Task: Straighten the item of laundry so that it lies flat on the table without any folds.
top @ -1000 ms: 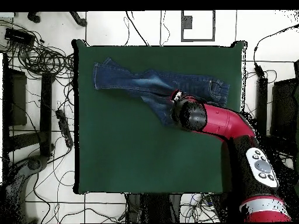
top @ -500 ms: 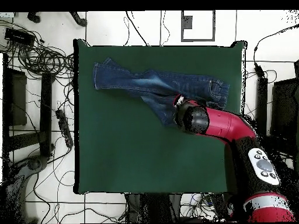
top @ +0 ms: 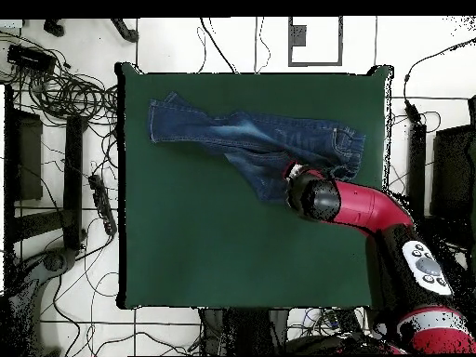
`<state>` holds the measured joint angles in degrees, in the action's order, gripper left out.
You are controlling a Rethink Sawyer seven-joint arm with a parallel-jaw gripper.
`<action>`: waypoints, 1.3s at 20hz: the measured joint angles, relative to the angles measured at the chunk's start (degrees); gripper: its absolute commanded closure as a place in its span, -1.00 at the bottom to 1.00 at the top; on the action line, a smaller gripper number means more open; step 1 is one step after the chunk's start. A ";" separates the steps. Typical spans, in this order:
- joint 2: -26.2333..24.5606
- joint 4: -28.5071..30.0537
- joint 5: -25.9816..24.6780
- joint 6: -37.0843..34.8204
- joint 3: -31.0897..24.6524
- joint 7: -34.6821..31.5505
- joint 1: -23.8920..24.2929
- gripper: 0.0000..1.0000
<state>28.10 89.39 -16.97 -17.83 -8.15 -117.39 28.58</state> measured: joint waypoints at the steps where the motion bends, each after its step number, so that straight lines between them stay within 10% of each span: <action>1: 0.07 0.14 -0.13 0.06 0.00 0.00 0.00 -1.00; 26: 3.26 5.08 -2.80 -1.62 -4.62 0.00 11.31 -1.00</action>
<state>31.36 94.47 -19.78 -19.45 -12.77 -117.39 39.89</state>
